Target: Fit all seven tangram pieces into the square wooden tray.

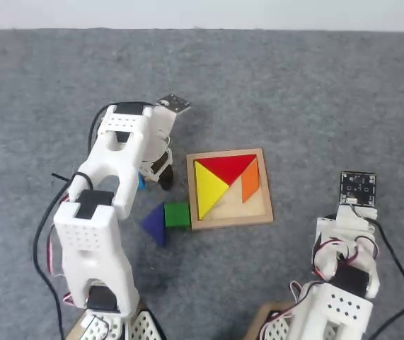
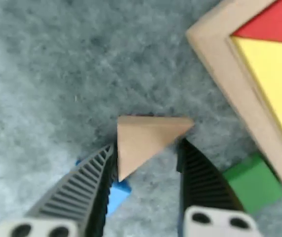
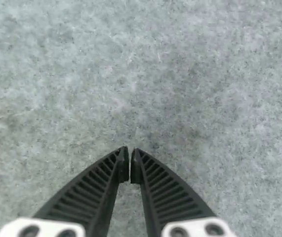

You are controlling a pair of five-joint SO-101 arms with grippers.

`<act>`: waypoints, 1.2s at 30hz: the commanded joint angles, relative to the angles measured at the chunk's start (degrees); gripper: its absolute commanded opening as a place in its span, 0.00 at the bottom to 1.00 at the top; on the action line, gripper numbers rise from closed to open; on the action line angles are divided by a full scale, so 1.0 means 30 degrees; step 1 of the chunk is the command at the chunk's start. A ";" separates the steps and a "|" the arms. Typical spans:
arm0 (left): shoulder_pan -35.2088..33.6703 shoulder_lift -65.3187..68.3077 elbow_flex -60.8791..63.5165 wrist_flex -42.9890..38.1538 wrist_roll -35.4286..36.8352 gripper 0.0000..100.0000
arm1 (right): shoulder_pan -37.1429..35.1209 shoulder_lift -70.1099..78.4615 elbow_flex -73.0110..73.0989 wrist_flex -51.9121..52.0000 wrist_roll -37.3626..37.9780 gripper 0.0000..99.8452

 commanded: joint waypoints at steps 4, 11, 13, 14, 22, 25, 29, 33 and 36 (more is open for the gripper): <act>-0.0703 0.0117 -0.0454 -0.0234 -0.0586 0.11 | -0.0190 -0.0308 -0.0762 0.0073 -0.0088 0.02; -0.0586 0.0352 -0.2974 -0.0293 -0.0029 0.09 | -0.0190 -0.0308 -0.0733 0.0073 -0.0088 0.02; -0.0410 0.0352 -0.2974 -0.0352 -0.0029 0.09 | -0.0190 -0.0308 -0.0733 0.0073 -0.0088 0.02; -0.0322 0.0352 -0.2974 -0.0322 -0.0029 0.08 | -0.0190 -0.0308 -0.0733 0.0073 -0.0088 0.02; 0.0117 -0.0293 -0.3531 0.1055 0.0059 0.01 | -0.0190 -0.0308 -0.0703 0.0044 -0.0088 0.02; 0.0000 -0.0791 -0.3824 0.1905 0.0088 0.02 | -0.0190 -0.0308 -0.0645 -0.0220 -0.0088 0.02; -0.0264 -0.0996 -0.4352 0.2081 0.0850 0.11 | -0.0190 -0.0308 -0.0645 -0.0220 -0.0088 0.02; -0.0498 -0.0264 -0.5729 0.1729 0.0879 0.20 | -0.0190 -0.0308 -0.0645 -0.0220 -0.0088 0.02; -0.0322 0.1084 -0.7165 0.1641 0.0176 0.20 | -0.0190 -0.0308 -0.0645 -0.0220 -0.0088 0.02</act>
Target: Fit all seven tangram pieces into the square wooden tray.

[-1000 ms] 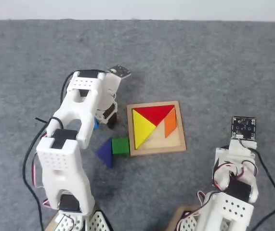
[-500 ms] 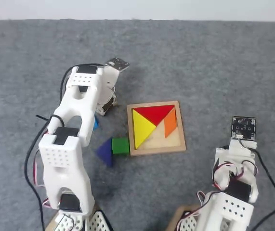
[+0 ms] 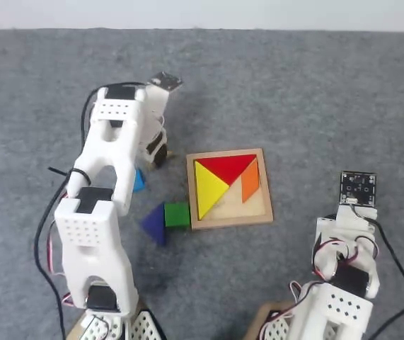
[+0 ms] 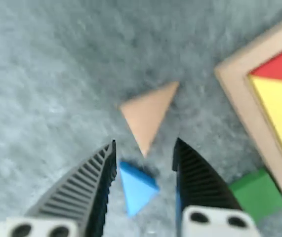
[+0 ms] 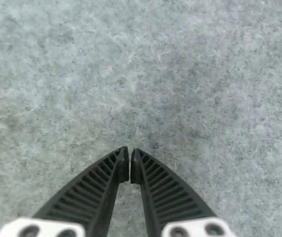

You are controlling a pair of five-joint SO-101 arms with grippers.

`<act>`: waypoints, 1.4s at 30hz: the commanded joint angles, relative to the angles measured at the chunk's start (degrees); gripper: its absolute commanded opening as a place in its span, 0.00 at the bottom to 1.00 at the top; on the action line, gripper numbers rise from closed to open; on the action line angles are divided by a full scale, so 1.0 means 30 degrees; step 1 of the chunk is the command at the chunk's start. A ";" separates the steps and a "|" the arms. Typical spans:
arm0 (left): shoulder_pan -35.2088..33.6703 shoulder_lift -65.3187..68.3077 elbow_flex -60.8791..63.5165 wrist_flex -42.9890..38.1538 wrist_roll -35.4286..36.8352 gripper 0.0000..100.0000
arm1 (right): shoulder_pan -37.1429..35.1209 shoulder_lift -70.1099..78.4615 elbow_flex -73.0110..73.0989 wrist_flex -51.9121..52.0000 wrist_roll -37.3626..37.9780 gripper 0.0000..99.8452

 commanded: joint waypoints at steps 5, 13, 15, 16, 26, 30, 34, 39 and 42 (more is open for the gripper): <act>0.0117 0.3780 -0.5143 -0.0205 -0.1319 0.20 | -0.0190 -0.0308 -0.0645 -0.0278 -0.0088 0.02; 0.0029 0.8117 -1.1033 0.2637 -0.2315 0.18 | -0.0190 -0.0308 -0.0645 -0.0308 -0.0088 0.02; 0.0059 0.8791 -1.2352 0.3751 -0.2315 0.14 | -0.0190 -0.0308 -0.0645 -0.0308 -0.0088 0.02; 0.0117 0.9084 -1.2967 0.4396 -0.2315 0.11 | -0.0190 -0.0308 -0.0645 -0.0308 -0.0088 0.02; -0.0176 0.7326 -1.3612 0.5363 -0.0469 0.01 | -0.0190 -0.0308 -0.0645 -0.0308 -0.0088 0.02; 0.0557 0.4044 -1.0037 0.5363 0.0381 0.01 | -0.0190 -0.0308 -0.0645 -0.0308 -0.0088 0.02; 0.0996 0.0352 -0.6579 0.5187 0.1700 0.03 | -0.0190 -0.0308 -0.0645 -0.0308 -0.0088 0.02; -0.0762 -0.0674 -0.4703 0.4425 0.3194 0.15 | -0.0190 -0.0308 -0.0645 -0.0249 -0.0088 0.02; -0.1729 0.0469 -0.4176 0.3663 0.3282 0.16 | -0.0190 -0.0308 -0.0645 -0.0220 -0.0088 0.02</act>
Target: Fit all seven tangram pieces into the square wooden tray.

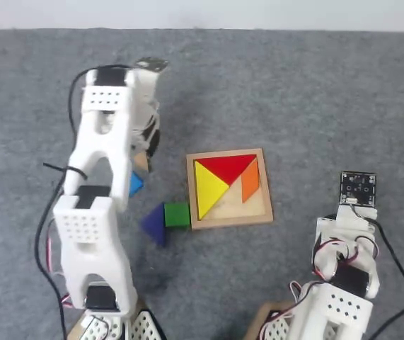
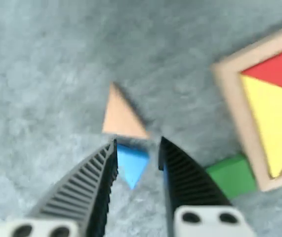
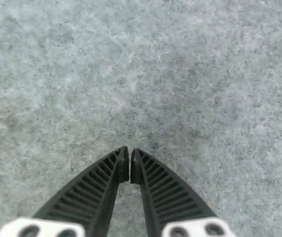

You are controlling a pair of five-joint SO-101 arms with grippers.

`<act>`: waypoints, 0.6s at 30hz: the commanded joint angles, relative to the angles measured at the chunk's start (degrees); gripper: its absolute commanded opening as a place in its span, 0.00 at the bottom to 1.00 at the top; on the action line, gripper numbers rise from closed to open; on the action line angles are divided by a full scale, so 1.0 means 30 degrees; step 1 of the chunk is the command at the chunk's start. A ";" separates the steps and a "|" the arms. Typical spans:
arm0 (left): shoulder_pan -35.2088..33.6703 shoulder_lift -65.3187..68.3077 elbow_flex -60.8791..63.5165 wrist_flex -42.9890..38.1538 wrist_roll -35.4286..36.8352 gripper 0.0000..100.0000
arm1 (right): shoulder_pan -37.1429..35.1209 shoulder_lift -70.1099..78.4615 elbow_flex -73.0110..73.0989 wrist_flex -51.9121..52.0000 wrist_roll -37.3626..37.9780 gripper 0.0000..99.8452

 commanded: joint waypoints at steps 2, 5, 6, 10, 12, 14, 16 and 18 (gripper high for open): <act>-0.1377 0.0762 0.0278 -0.1055 0.0410 0.16 | -0.0190 -0.0308 -0.0645 -0.0220 -0.0088 0.02; -0.1319 0.2081 0.0220 -0.2110 0.0410 0.16 | -0.0190 -0.0308 -0.0645 -0.0220 -0.0088 0.02; -0.1319 0.2403 0.0220 -0.2579 0.0410 0.16 | -0.0190 -0.0308 -0.0645 -0.0220 -0.0088 0.02; -0.1026 0.3370 0.0015 -0.3165 0.0410 0.16 | -0.0190 -0.0308 -0.0645 -0.0220 -0.0088 0.02; -0.0938 0.3722 -0.0366 -0.2842 0.0410 0.16 | -0.0190 -0.0308 -0.0645 -0.0220 -0.0088 0.02; -0.0850 0.4103 -0.0777 -0.2667 0.0440 0.16 | -0.0190 -0.0308 -0.0645 -0.0220 -0.0088 0.02; -0.0850 0.4484 -0.1128 -0.2667 0.0440 0.16 | -0.0190 -0.0308 -0.0645 -0.0220 -0.0088 0.02; -0.0850 0.4806 -0.1509 -0.2725 0.0410 0.15 | -0.0190 -0.0308 -0.0645 -0.0220 -0.0088 0.02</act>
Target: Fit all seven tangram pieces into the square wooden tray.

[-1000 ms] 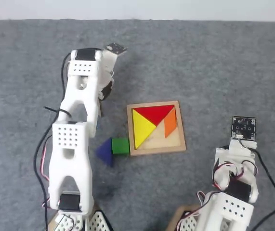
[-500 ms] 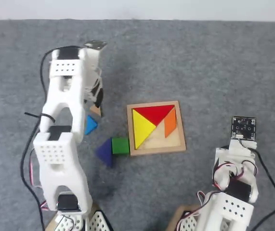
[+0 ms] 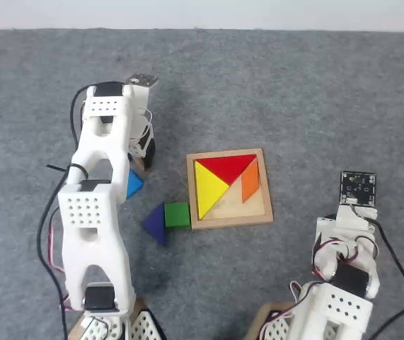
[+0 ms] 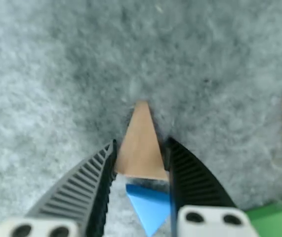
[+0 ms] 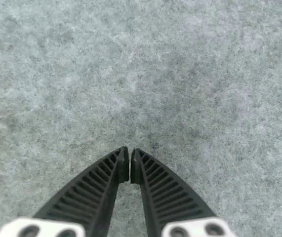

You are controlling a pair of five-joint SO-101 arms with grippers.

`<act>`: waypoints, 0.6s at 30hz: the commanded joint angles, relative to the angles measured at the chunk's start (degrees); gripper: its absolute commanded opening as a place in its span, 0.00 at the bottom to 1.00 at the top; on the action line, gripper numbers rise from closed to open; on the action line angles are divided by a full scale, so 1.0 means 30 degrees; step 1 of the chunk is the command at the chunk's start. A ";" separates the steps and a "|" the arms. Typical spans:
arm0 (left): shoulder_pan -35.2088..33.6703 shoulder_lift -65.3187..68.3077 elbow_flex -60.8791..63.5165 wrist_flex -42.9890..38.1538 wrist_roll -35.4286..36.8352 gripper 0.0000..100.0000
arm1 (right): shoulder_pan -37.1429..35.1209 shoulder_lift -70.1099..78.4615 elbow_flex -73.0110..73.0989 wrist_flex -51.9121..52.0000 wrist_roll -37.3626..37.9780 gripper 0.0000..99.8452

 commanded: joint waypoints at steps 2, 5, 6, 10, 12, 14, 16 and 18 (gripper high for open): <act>0.0088 0.0615 -0.1685 0.0029 0.0264 0.14 | -0.0190 -0.0308 -0.0645 -0.0220 -0.0088 0.02; 0.0088 0.0674 -0.2505 0.0117 0.0264 0.07 | -0.0190 -0.0308 -0.0645 -0.0220 -0.0088 0.02; 0.0147 0.0586 -0.2652 0.0147 0.0264 0.03 | -0.0190 -0.0308 -0.0645 -0.0249 -0.0088 0.02; 0.0440 0.0733 -0.3590 0.1231 0.0117 0.01 | -0.0190 -0.0308 -0.0645 -0.0249 -0.0088 0.02; 0.0615 0.0733 -0.3971 0.1641 0.0088 0.01 | -0.0190 -0.0308 -0.0645 -0.0278 -0.0088 0.02; 0.0967 0.0527 -0.4322 0.2227 0.0147 0.01 | -0.0190 -0.0308 -0.0645 -0.0278 -0.0088 0.02; 0.1641 0.0117 -0.5084 0.3634 0.0293 0.01 | -0.0190 -0.0308 -0.0615 -0.0278 -0.0088 0.02; 0.2403 -0.0850 -0.4908 0.3634 0.0908 0.01 | -0.0190 -0.0308 -0.0615 -0.0278 -0.0088 0.02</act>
